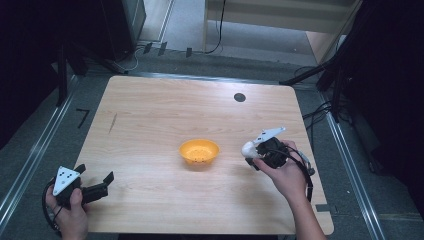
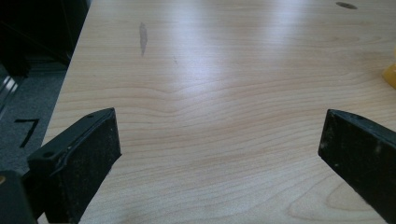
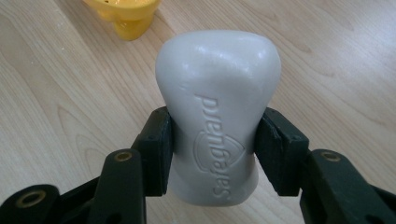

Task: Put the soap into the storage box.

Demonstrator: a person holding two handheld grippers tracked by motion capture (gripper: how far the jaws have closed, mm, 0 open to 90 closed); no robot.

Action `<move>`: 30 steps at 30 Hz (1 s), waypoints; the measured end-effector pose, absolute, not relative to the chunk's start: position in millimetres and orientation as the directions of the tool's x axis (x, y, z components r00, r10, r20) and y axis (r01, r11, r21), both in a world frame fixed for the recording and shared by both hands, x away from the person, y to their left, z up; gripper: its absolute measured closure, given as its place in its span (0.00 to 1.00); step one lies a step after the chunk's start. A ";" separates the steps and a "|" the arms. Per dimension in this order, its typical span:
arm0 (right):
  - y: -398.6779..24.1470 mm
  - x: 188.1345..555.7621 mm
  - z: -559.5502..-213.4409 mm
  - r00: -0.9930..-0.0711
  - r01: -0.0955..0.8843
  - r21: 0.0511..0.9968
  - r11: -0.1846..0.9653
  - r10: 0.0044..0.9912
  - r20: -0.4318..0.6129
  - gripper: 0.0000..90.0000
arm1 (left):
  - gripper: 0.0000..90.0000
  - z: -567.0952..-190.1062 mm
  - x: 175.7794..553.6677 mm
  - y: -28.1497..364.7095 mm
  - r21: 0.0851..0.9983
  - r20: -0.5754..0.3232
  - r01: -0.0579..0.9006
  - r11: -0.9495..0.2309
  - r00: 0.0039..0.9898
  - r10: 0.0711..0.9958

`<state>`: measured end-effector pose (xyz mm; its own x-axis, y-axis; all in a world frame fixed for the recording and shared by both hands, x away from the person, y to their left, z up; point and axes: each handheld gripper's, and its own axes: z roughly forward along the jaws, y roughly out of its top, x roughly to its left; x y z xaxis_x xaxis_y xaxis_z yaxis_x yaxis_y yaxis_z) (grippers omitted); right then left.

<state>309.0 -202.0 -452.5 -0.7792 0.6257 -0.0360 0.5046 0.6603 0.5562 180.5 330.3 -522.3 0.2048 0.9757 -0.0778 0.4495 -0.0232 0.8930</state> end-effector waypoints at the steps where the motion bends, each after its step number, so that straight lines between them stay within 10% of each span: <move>1: -201.0 310.4 -451.6 -0.785 0.497 0.552 0.669 0.618 -0.043 0.57 | 0.00 -522.3 180.5 330.3 0.893 -0.077 0.450 -0.024 0.205 0.976; 30: -165.5 329.1 -435.4 -0.876 0.363 0.542 0.758 0.477 -0.080 0.57 | 0.00 -522.3 180.8 330.1 0.893 -0.076 0.450 -0.027 0.210 0.975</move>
<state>329.1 -165.5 -435.4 -0.8755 0.4765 -0.0797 0.3633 0.7581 0.5416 180.8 330.1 -522.3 0.2099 0.9747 -0.0763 0.4496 -0.0270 0.8928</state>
